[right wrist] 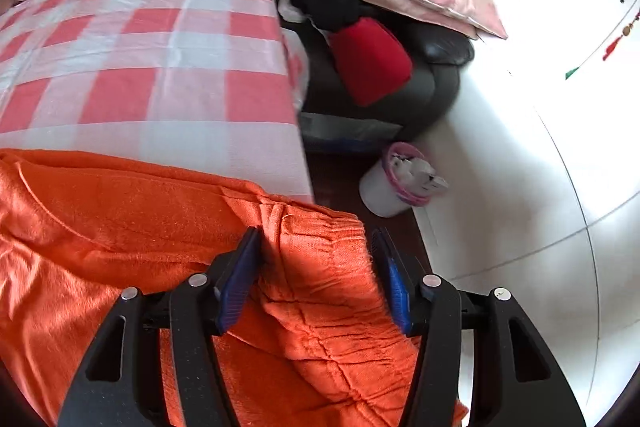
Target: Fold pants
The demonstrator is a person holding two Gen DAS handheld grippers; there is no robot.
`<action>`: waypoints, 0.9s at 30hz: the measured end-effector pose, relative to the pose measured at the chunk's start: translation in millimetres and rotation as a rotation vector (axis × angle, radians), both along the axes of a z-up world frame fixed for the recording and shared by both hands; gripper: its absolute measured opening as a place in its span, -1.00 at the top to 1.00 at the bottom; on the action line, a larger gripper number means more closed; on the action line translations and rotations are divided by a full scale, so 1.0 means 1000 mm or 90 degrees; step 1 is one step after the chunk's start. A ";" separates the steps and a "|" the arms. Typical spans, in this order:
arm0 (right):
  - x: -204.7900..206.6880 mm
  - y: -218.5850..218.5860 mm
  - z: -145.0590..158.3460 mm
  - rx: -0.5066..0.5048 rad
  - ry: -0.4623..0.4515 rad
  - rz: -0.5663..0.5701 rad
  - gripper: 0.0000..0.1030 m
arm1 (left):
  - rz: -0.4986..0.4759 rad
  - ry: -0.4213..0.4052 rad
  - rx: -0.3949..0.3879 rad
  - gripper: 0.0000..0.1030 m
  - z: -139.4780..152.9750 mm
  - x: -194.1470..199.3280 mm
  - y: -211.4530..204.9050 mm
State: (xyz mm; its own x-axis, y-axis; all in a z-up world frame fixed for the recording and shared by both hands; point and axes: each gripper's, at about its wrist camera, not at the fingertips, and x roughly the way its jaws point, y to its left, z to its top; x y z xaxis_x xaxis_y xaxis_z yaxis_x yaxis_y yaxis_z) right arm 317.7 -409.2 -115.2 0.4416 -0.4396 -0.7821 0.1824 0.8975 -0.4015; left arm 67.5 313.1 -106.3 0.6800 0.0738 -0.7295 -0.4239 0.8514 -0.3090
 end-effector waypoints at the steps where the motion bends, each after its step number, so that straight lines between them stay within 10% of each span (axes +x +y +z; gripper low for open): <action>1: 0.000 0.000 0.003 -0.002 0.002 -0.001 -0.12 | 0.010 -0.005 -0.007 0.08 0.000 -0.006 0.009; 10: -0.061 0.038 0.059 0.075 -0.098 -0.013 -0.55 | -0.080 0.003 0.017 0.41 -0.011 -0.008 -0.013; 18: -0.097 0.100 0.030 0.108 -0.037 0.049 -0.56 | -0.103 0.029 0.045 0.86 -0.026 0.012 -0.023; 27: -0.106 0.107 0.014 0.124 -0.015 0.045 -0.57 | -0.081 0.026 0.072 0.90 -0.012 0.005 -0.013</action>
